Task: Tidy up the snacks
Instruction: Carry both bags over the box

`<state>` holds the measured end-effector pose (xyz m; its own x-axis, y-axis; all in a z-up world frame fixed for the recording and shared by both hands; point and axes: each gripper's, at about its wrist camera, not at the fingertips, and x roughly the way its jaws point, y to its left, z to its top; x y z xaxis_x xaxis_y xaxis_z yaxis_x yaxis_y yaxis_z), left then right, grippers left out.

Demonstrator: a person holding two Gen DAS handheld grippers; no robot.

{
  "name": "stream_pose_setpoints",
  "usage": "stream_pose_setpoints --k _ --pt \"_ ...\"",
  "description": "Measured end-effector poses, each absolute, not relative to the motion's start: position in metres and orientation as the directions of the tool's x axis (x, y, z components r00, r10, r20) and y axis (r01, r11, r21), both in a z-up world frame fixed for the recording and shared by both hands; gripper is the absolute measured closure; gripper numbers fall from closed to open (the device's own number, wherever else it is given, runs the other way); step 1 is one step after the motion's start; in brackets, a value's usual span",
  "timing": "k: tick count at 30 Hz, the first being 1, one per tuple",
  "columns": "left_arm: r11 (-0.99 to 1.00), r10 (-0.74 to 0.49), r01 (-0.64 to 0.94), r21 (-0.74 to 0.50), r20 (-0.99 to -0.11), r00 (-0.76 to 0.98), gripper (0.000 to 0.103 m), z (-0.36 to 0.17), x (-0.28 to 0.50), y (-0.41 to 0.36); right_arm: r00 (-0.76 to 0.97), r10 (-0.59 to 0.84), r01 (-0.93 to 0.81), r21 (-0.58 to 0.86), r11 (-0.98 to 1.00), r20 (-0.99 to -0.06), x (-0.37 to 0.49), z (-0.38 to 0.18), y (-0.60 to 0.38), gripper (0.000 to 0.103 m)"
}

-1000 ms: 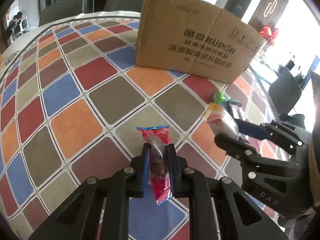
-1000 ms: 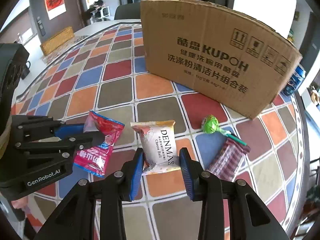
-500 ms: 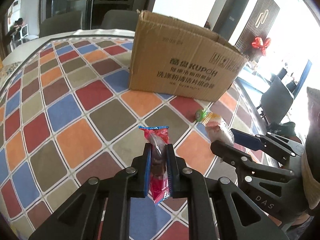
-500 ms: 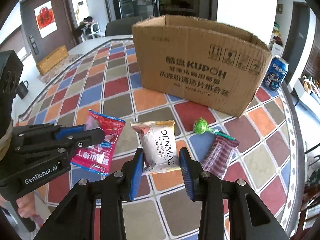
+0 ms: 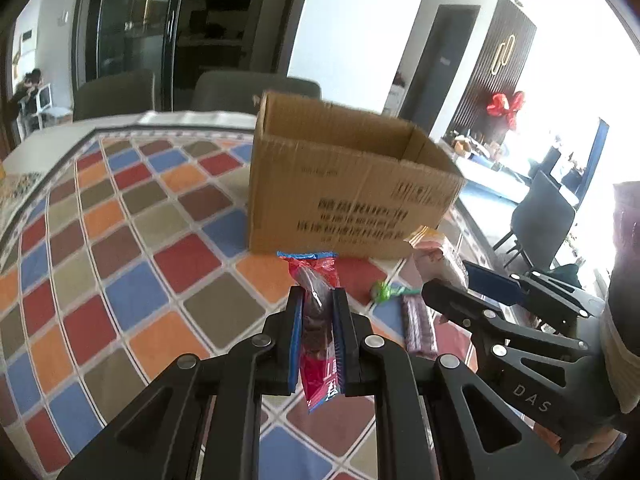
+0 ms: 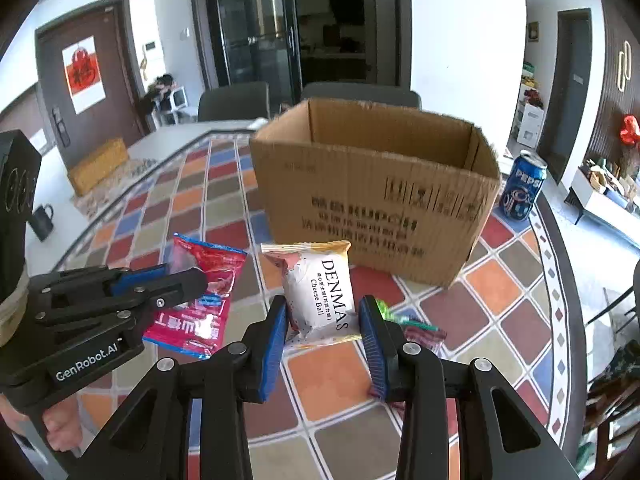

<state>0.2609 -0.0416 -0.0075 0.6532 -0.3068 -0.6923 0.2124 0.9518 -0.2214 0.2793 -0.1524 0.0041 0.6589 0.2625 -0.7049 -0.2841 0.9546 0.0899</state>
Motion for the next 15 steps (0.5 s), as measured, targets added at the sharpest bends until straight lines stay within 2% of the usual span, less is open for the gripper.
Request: stream_pose_setpoints --k 15 --pt "0.948 -0.318 0.254 -0.192 -0.584 0.747 0.088 0.049 0.294 -0.050 0.749 0.236 -0.226 0.096 0.969 -0.619 0.306 0.049 -0.162 0.066"
